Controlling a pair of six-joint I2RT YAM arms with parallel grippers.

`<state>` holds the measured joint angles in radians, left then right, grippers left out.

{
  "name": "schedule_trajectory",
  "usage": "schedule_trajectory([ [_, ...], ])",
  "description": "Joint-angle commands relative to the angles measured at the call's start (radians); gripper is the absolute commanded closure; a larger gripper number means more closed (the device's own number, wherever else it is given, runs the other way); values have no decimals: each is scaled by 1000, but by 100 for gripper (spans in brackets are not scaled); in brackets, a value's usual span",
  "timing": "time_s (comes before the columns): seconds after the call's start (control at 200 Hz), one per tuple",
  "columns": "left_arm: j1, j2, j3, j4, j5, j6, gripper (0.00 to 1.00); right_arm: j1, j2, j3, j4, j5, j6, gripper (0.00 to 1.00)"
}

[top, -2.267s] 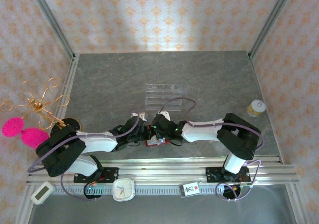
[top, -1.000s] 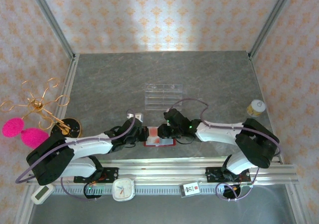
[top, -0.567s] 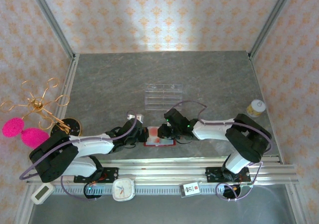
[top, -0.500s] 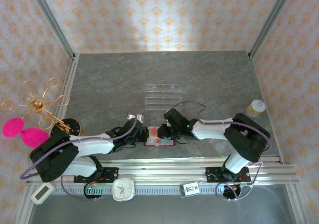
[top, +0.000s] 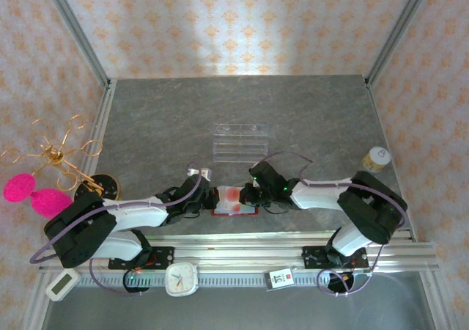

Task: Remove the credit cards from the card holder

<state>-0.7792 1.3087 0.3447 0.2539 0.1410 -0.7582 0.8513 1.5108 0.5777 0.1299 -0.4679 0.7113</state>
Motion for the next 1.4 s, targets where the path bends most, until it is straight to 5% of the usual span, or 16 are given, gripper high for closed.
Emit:
schedule_trajectory([
  [0.0,-3,-20,-21,-62,-8,1,100,-5,-35,-27,-36,35,2,100],
  [0.21,-18,-97,30,-51,13,26,100,-4,-22,-14,-28,18,-21,100],
  [0.681,-51,90,39,53,86,22,100,-5,-9,-27,-5,-3,-27,100],
  [0.781,-51,108,40,27,83,23,100,-6,5,-29,9,-10,-22,84],
  [0.931,-51,127,33,8,92,20,100,-6,31,-28,28,-27,-21,76],
  [1.011,-52,124,31,7,95,19,100,-6,37,-28,41,-37,-22,78],
  [1.151,-53,117,31,-14,80,14,100,-13,12,-32,3,6,-21,100],
  [1.397,-51,65,53,-11,56,4,100,-118,-238,-145,-77,49,-29,100],
])
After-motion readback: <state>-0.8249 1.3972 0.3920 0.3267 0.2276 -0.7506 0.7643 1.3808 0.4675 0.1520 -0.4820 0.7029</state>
